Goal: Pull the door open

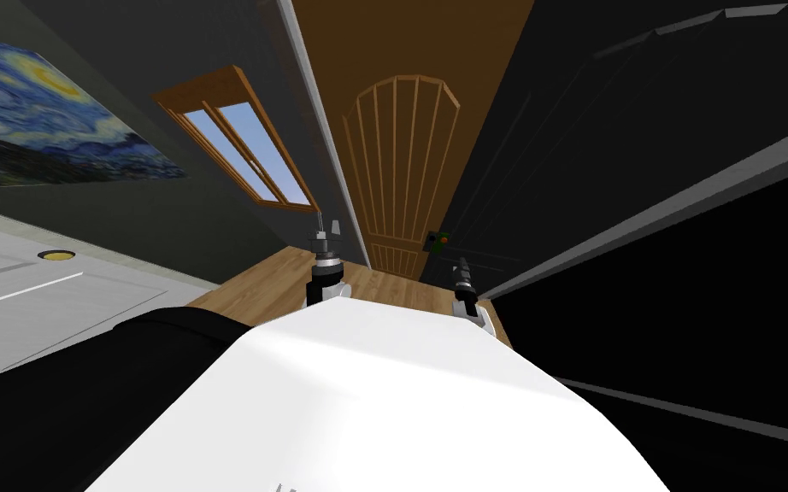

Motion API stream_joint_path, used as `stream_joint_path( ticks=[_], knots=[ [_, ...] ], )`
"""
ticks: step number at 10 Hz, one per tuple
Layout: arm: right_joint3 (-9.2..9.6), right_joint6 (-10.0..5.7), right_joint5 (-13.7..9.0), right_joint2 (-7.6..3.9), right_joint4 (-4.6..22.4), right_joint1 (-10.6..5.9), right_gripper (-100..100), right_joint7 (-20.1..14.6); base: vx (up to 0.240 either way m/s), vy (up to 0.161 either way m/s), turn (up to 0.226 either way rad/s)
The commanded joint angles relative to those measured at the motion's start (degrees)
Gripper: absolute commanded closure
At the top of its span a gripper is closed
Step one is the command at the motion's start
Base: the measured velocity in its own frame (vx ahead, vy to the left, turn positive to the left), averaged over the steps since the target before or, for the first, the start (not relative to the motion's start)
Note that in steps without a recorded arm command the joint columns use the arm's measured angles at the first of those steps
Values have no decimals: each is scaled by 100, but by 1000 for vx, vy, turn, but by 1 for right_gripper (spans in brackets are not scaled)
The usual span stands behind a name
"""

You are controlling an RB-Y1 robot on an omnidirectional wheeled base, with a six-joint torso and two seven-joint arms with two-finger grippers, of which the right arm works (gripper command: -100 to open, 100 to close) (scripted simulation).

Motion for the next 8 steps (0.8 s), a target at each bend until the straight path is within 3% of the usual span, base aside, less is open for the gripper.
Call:
stream_joint_path(
  ticks=[1,7,8],
  knots=[
    [-67,47,47,6,230,-114,-100,-136,172,10,77],
    [-221,108,154,22,808,-398,-100,-457,154,-1,65],
    [-203,114,145,21,731,-356,-100,-426,66,0,15]
  ],
)
